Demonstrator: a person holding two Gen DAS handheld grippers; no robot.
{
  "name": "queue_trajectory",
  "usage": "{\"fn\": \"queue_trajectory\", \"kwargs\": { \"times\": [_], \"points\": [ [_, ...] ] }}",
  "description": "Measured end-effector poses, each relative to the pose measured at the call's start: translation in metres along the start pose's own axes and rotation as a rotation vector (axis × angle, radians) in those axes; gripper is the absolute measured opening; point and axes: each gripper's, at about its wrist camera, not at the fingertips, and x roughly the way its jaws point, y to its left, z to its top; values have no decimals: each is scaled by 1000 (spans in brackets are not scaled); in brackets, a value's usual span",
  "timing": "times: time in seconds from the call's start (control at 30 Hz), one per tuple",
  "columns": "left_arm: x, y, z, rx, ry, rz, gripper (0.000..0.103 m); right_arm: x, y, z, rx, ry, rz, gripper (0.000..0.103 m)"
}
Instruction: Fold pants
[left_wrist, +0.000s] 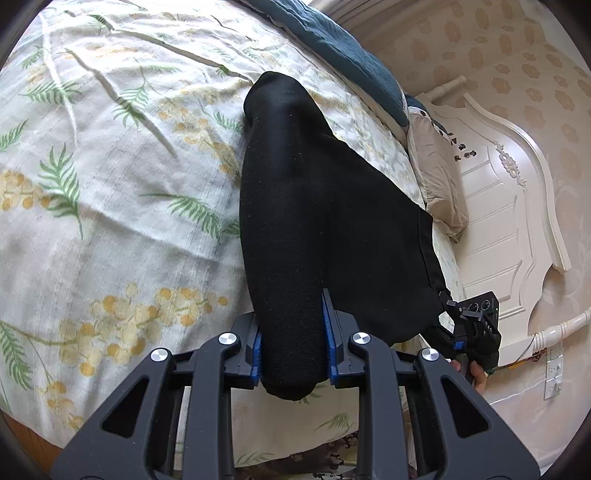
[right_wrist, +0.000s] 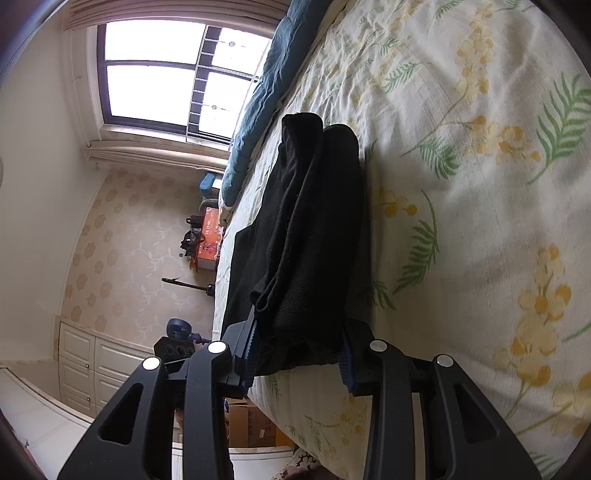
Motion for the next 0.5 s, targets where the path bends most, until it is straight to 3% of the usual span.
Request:
{"fn": "queue_trajectory", "kwargs": {
  "times": [0.5],
  "points": [
    [-5, 11, -13, -9, -1, -40, 26, 0, -19, -4, 12, 13, 21, 36]
  ]
}}
